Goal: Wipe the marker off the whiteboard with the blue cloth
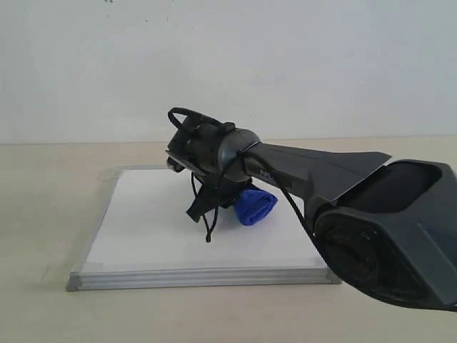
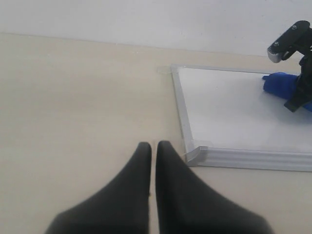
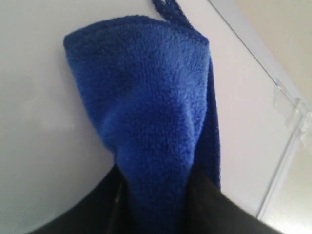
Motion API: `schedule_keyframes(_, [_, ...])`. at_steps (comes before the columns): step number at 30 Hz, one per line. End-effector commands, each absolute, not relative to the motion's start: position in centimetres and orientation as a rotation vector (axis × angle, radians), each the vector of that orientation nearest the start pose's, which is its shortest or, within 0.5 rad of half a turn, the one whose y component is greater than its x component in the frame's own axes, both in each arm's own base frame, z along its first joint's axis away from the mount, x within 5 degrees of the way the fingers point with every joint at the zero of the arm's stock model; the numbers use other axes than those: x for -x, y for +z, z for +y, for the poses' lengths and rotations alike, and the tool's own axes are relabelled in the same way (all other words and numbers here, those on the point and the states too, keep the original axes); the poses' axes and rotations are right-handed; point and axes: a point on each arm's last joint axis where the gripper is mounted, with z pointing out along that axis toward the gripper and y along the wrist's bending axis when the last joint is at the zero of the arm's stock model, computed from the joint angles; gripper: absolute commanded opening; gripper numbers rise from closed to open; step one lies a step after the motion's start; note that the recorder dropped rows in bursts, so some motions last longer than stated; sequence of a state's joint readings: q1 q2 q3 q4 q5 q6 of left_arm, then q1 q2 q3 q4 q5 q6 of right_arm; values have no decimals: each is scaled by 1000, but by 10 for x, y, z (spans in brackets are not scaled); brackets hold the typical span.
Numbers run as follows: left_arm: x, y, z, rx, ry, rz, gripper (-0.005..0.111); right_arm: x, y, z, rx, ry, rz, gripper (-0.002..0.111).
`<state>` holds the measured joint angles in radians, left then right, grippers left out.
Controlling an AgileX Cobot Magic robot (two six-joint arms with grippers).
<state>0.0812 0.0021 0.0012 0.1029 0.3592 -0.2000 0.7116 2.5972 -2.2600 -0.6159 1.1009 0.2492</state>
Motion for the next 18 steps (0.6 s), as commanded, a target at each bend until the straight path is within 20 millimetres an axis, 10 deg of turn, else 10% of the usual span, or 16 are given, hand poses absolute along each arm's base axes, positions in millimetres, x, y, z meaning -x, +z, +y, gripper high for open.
schedule_keyframes(1, [-53, 181, 7, 203, -1, 1828, 4, -434, 116, 302, 854, -675, 2527, -1])
schedule_keyframes(18, [-53, 181, 7, 203, -1, 1828, 4, -386, 102, 377, 1140, 160, 2577, -1])
